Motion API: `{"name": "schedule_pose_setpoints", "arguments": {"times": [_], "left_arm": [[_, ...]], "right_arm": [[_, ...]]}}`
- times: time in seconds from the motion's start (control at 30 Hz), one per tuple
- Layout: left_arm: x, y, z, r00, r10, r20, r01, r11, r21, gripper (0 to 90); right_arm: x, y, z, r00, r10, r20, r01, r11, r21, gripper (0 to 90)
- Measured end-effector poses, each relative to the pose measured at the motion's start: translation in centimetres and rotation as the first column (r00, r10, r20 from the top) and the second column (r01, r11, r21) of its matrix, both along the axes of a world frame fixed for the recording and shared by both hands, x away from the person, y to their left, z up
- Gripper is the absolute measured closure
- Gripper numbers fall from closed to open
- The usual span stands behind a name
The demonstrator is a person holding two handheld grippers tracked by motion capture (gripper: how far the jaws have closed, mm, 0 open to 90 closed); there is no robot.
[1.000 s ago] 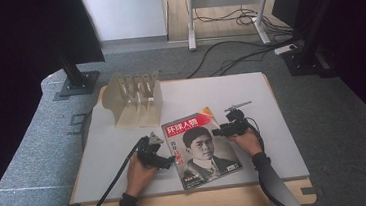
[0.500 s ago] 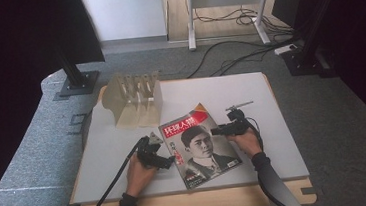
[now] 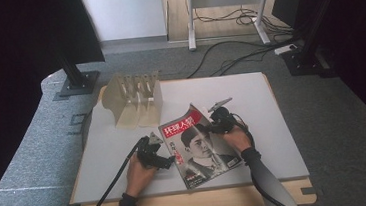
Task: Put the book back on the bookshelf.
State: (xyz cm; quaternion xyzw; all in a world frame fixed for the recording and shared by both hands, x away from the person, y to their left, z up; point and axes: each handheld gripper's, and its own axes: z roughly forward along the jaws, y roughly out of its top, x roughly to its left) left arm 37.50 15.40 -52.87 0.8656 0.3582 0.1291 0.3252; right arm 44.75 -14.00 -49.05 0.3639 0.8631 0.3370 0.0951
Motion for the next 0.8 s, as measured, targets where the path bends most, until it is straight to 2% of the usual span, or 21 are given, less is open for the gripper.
{"name": "schedule_pose_setpoints", "arguments": {"times": [0.03,0.07,0.1,0.3,0.47,0.8], "left_arm": [[0.0,0.0,0.0,1.0,-0.001,0.0,0.001,1.0,0.001,0.0],[0.0,0.0,0.0,1.0,-0.001,0.0,0.001,1.0,0.002,0.0],[0.0,0.0,0.0,1.0,0.0,0.001,0.0,1.0,0.0,0.0],[0.0,0.0,0.0,1.0,-0.003,0.0,0.003,1.0,0.005,0.0],[0.0,0.0,0.0,1.0,-0.004,0.0,0.004,1.0,0.004,0.0],[0.0,0.1,0.1,0.9999,-0.013,-0.007,0.013,0.9999,0.002,0.0]], "right_arm": [[-0.6,0.2,0.8,0.9994,0.027,0.023,-0.027,1.0,-0.015,83.3],[-0.6,0.2,0.8,0.9994,0.027,0.023,-0.027,1.0,-0.015,83.3],[-1.1,0.6,1.5,0.9981,0.045,0.041,-0.044,0.998,-0.037,84.3],[-2.0,1.3,2.5,0.9949,0.072,0.071,-0.067,0.995,-0.074,85.0],[-2.6,1.4,3.4,0.9924,0.09,0.084,-0.085,0.995,-0.061,85.4],[-4.6,1.8,5.7,0.9779,0.135,0.16,-0.129,0.991,-0.046,85.9]]}}
